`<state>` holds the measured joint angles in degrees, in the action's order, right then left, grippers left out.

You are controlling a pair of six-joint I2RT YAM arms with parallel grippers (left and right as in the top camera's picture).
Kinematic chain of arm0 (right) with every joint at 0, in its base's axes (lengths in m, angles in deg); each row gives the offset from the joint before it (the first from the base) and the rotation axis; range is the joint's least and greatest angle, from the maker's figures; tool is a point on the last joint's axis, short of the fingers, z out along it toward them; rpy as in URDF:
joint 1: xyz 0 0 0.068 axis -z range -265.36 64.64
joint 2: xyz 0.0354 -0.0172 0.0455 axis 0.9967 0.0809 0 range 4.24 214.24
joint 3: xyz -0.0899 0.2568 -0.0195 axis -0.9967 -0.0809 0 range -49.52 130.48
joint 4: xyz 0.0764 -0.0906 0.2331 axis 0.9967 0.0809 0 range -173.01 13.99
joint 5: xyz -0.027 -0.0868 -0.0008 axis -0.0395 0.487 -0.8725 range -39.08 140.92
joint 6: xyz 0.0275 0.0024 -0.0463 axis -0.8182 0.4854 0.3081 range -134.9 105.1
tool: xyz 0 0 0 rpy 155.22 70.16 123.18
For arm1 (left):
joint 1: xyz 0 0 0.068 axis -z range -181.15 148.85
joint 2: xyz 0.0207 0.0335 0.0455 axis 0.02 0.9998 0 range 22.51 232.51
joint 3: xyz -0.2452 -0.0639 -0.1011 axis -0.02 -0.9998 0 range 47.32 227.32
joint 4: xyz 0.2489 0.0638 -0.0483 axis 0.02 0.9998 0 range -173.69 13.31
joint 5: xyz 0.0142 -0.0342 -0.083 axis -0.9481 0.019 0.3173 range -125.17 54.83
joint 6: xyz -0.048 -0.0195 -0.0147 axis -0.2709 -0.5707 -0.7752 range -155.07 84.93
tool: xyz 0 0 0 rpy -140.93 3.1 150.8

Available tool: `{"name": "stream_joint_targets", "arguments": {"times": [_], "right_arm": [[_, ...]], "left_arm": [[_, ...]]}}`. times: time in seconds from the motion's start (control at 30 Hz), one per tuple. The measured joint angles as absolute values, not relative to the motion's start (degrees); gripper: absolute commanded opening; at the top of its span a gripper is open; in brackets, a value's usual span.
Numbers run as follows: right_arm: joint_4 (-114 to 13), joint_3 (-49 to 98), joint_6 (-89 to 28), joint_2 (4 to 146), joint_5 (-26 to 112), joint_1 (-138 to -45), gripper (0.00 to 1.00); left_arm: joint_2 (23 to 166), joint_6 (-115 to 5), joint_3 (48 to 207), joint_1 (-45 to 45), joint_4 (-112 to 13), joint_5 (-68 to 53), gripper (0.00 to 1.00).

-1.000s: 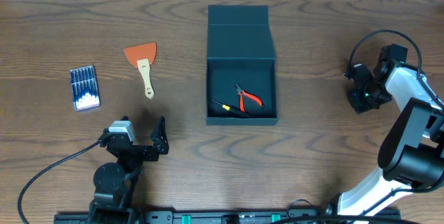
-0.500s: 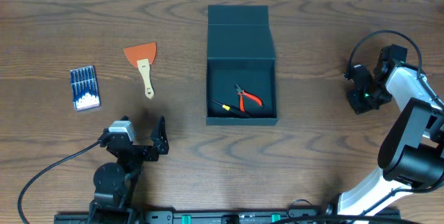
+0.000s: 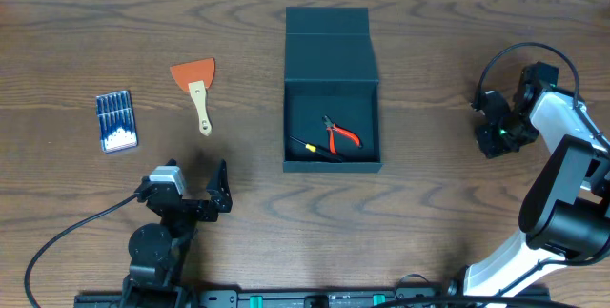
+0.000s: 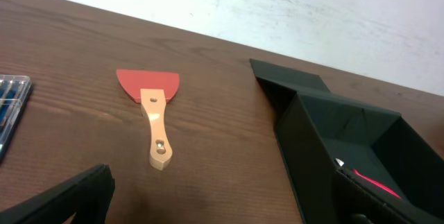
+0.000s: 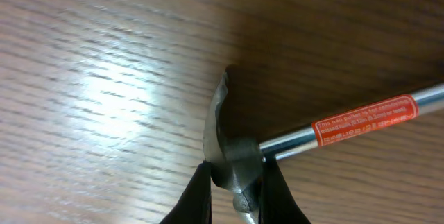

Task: Pack container
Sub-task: 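Lower the right gripper and grasp the hammer head, then carry the hammer into the box and open the right gripper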

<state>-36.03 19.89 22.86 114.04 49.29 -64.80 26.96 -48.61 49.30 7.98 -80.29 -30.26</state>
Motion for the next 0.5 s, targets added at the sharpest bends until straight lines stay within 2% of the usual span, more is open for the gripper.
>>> {"name": "stream_joint_targets", "arguments": {"times": [0.5], "right_arm": [[-33.21,20.74,22.75,102.17,48.83,-70.44,0.01]], "left_arm": [[26.96,-48.61,49.3,7.98,-80.29,-30.26,0.99]]}}
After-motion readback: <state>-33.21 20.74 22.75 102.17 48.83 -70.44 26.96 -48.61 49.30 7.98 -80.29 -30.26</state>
